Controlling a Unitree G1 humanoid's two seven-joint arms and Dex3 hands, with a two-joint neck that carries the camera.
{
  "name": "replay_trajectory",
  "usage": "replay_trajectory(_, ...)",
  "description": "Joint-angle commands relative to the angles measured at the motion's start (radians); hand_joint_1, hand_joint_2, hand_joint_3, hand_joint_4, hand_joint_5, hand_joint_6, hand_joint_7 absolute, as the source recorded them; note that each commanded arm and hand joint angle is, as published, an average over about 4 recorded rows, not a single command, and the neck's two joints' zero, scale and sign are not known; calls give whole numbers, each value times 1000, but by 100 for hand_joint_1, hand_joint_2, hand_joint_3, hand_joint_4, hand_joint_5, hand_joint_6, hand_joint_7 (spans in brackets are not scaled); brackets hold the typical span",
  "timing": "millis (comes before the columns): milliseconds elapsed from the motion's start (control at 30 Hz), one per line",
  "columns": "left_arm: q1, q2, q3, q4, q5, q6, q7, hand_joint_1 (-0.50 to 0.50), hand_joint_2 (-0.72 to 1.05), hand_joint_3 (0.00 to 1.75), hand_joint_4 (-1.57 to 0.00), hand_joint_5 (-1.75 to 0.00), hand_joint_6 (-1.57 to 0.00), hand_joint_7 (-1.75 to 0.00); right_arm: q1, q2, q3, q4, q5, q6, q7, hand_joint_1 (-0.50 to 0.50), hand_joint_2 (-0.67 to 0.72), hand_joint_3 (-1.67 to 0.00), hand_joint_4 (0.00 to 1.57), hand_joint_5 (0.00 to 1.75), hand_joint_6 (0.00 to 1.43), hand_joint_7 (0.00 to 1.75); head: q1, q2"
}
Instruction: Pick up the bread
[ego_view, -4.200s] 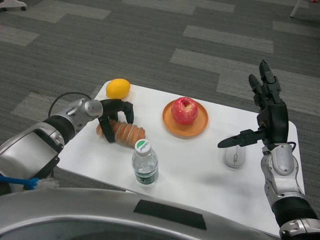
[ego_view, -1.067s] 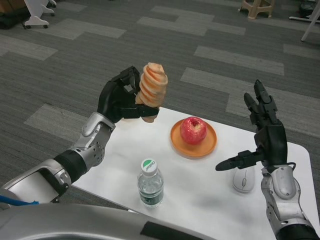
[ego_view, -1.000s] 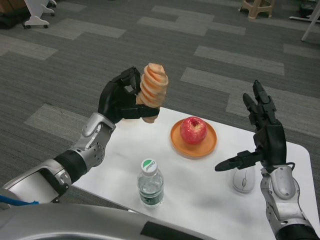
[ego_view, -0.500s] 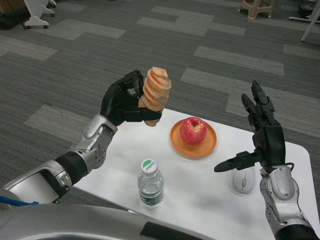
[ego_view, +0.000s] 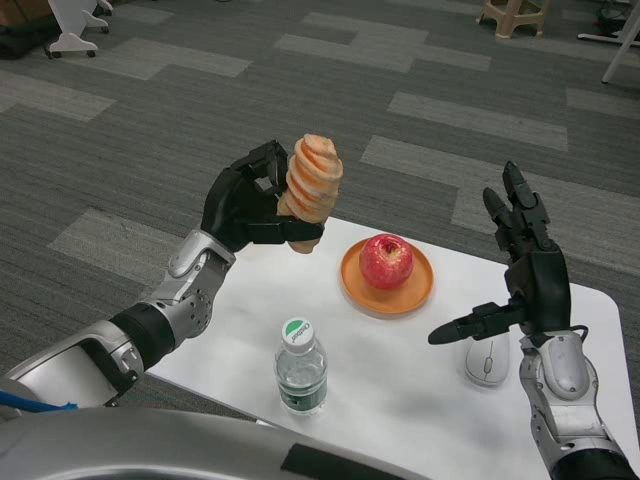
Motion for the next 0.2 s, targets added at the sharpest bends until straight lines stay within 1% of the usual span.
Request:
replay_trajectory(33,9,0,-2,-6,-3,-9,2,50,89,9,-153,-175,-92,-168,-20,-3,1,-7,5,-8,-2,-42,15,0,0,19,0,0,0,0)
replay_trajectory(100,9,0,-2,-6,-3,-9,2,50,94,7,-153,-175,-92,-168,-20,-3,1,-7,5,-8,-1,-42,15,0,0,19,0,0,0,0)
replay_trajectory(200,9,0,-2,-6,-3,-10,2,50,90,6,-153,-175,-92,-168,-21,-3,1,-6,5,-8,-2,-42,15,0,0,19,0,0,0,0)
